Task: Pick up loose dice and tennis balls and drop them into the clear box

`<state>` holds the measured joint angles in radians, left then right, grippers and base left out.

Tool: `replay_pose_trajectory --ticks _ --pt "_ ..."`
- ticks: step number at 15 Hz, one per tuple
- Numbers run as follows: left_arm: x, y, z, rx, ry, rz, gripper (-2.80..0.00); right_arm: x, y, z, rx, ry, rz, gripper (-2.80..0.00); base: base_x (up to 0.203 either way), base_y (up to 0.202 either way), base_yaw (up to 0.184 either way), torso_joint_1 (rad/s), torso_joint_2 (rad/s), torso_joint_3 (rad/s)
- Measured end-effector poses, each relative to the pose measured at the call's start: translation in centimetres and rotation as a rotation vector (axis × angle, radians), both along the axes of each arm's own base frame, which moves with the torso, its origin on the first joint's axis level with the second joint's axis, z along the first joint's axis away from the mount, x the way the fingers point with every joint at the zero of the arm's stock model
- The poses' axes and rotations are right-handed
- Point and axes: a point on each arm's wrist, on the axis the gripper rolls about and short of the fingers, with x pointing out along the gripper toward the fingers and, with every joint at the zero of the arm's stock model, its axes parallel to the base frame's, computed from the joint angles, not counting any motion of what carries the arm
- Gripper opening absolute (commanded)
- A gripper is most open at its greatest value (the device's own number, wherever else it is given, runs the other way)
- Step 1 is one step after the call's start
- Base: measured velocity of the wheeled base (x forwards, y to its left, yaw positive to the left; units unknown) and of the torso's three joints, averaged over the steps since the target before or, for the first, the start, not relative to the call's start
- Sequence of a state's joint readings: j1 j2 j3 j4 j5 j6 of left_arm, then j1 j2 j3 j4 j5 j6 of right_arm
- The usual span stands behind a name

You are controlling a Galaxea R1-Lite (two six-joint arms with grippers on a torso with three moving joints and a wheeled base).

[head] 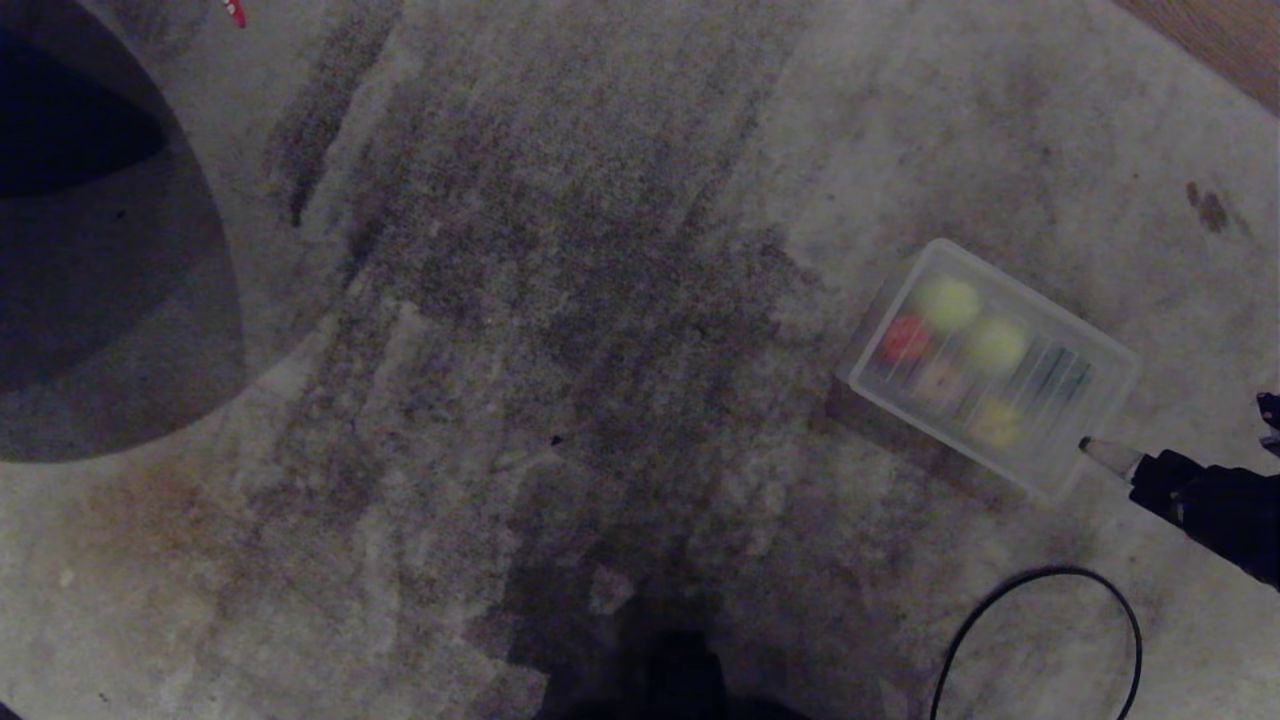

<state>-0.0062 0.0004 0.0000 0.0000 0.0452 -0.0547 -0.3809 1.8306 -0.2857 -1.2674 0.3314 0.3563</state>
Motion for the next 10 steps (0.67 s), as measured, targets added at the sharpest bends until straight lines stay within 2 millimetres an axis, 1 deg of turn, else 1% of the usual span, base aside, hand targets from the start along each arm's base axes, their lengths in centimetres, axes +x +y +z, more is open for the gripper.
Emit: replay_pose_trajectory --ticks 1,2,4,7,10 --pt "0.0 0.0 0.0 0.0 0.0 0.0 -2.8 -0.6 0.3 0.3 0.018 -0.007 0.015 0.0 0.0 0.0 0.0 0.0 0.0 0.0" --pt "0.0 0.0 0.0 0.0 0.0 0.0 -2.8 -1.3 0.6 0.7 0.036 -0.015 0.027 -2.8 0.0 0.0 0.0 0.0 0.0 0.0" --pt "0.0 0.0 0.0 0.0 0.0 0.0 -2.8 -2.8 1.2 1.9 0.049 -0.031 0.041 -2.8 0.0 0.0 0.0 0.0 0.0 0.0" --pt "0.0 0.0 0.0 0.0 0.0 0.0 -2.8 -5.4 2.5 3.8 0.007 -0.027 0.066 -2.8 0.0 0.0 0.0 0.0 0.0 0.0" --pt "0.0 0.0 0.0 0.0 0.0 0.001 -2.8 -9.3 4.4 5.0 -0.095 0.008 0.109 -2.8 0.0 0.0 0.0 0.0 0.0 0.0"
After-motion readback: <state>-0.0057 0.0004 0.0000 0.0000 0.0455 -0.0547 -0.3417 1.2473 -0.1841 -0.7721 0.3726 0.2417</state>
